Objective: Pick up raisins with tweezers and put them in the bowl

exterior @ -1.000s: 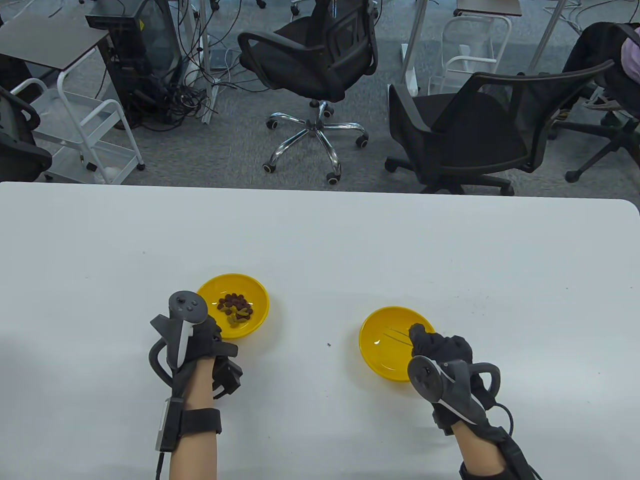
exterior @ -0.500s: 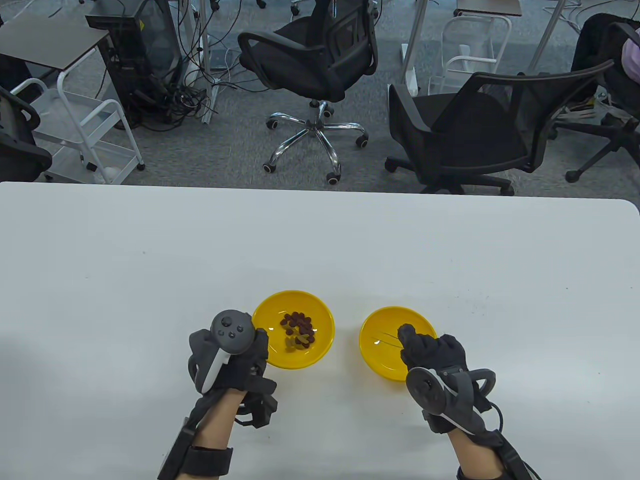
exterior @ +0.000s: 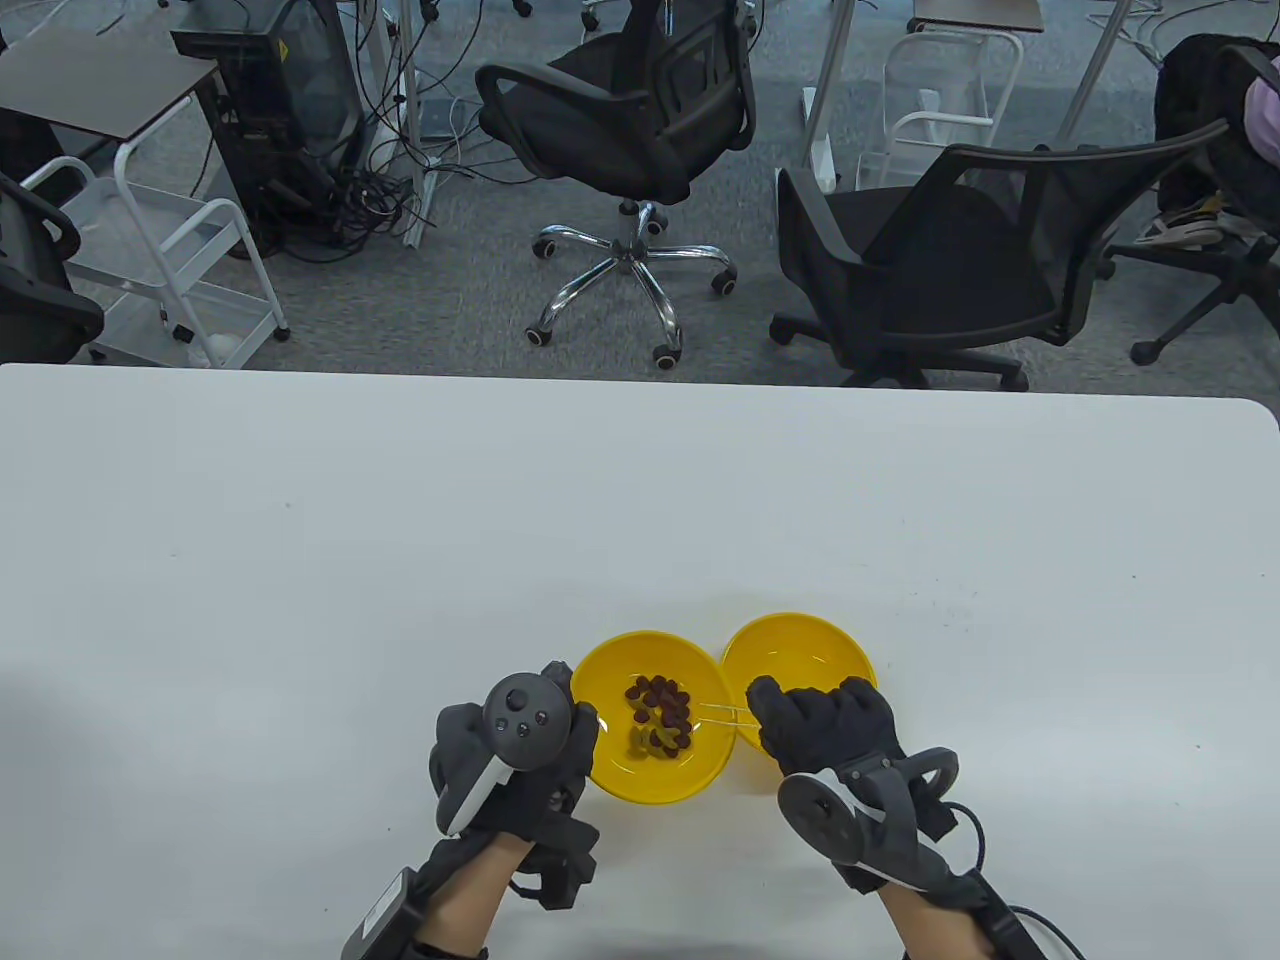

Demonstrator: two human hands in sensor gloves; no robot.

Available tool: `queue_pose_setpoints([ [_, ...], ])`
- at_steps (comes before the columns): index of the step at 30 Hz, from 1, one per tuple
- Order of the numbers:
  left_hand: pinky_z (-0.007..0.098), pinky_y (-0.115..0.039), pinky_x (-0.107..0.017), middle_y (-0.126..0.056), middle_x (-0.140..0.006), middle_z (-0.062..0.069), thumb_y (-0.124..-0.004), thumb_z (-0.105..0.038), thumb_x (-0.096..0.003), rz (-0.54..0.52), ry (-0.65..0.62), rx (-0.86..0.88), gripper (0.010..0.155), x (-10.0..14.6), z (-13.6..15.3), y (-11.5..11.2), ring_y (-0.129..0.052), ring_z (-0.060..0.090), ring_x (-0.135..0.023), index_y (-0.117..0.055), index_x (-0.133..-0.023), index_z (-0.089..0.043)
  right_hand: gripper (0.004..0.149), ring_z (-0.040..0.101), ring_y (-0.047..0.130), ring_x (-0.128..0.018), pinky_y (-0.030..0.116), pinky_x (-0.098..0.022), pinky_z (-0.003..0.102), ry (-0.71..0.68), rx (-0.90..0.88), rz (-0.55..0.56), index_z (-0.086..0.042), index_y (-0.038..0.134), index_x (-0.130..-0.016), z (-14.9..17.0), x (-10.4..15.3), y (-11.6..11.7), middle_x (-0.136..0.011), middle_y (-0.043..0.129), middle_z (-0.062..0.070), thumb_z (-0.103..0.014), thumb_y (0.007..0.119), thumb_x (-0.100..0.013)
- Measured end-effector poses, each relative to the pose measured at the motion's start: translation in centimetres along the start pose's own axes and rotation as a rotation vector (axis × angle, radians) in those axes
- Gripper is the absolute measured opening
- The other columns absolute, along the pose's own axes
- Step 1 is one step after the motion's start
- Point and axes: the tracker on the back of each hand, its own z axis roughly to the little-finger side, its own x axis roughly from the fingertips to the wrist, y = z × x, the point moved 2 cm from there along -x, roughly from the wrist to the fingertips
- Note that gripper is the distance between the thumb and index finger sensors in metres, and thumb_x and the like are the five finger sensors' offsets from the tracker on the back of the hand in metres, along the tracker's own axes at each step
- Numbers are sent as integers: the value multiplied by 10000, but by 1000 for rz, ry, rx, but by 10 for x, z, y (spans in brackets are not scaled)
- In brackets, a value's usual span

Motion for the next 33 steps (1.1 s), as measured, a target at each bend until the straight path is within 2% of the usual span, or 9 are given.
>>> queue_pose_setpoints([
  [15,382,-897,-334,-1006,-427,51,-622,-311,-558,11,-29,-1,588,5,-6,-9,-986,66,-139,-554,-986,86,474,177,979,-488,669,-628,547,-94,140,-72,-221,886,-844,-22,5,5,-667,922,43,-372,771,-410],
  [29,383,-896,-334,-1006,-425,59,-619,-312,-558,11,-33,10,588,5,-6,-9,-986,68,-139,-556,-985,86,455,168,970,-468,673,-622,542,-88,170,-50,-219,901,-821,-24,3,4,-650,920,27,-358,768,-409],
  [33,383,-896,-335,-1006,-426,60,-620,-311,-557,10,-24,13,588,4,-4,-8,-986,69,-139,-557,-985,87,454,166,969,-461,675,-620,540,-64,143,-8,-214,903,-817,-21,3,-2,-645,920,26,-356,768,-408],
])
